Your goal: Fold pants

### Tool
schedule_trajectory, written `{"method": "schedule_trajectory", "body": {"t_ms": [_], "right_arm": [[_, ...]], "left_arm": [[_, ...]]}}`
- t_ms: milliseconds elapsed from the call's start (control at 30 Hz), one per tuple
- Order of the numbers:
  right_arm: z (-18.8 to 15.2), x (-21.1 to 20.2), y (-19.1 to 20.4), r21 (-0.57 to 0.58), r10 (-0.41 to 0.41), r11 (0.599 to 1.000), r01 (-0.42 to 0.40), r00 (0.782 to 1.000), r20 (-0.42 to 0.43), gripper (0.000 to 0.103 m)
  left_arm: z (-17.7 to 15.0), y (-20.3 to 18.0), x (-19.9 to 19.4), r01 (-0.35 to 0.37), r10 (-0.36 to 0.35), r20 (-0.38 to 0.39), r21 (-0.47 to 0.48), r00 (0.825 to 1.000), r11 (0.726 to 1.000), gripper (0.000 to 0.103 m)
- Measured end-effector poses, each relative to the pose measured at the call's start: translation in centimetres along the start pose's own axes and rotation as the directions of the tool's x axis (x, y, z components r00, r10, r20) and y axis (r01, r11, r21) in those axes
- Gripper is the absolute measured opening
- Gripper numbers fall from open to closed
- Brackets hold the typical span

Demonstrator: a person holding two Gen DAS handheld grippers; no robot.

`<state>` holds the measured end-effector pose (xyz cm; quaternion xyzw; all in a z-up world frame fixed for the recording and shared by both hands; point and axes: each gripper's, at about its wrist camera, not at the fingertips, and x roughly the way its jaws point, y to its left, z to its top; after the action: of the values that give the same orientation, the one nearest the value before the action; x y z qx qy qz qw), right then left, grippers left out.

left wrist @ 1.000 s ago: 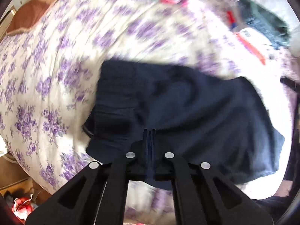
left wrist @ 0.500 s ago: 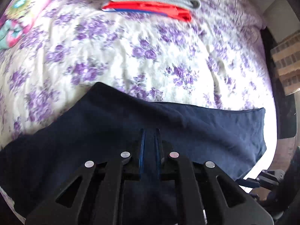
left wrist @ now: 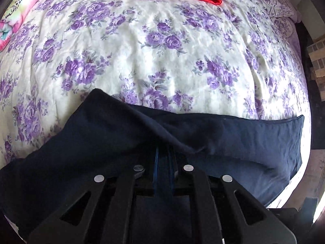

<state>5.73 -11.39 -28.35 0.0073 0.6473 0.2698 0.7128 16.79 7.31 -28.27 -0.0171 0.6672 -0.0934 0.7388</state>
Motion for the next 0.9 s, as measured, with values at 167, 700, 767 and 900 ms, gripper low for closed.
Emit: {"method": "schedule_trajectory", "body": {"t_ms": [167,700,767,900], "right_arm": [[-1.0,-5.9,-3.3,0.117,0.043,0.991,-0.06,0.988,0.146,0.044],[-18.6,-11.6,-23.0,0.735,-0.028,0.579,-0.354,0.892,0.452,0.062],[-18.1,-9.9,-24.3,0.745,-0.004,0.531,-0.404,0.878,0.479,0.062],[-16.1,-10.3,-26.1,0.709,0.003,0.514,-0.482,0.828,0.561,0.06]], "left_arm": [[-1.1,-0.7,-2.1,-0.051,0.051,0.021,0.038,0.999,0.998,0.008],[-16.6,6.5,-2.8,-0.015,0.017,0.008,-0.189,1.0,0.982,0.002],[-16.3,5.5,-2.6,-0.058,0.06,0.005,-0.165,0.998,0.985,0.002],[-15.9,4.5,-2.4,-0.093,0.093,-0.003,-0.149,0.996,0.984,0.002]]}}
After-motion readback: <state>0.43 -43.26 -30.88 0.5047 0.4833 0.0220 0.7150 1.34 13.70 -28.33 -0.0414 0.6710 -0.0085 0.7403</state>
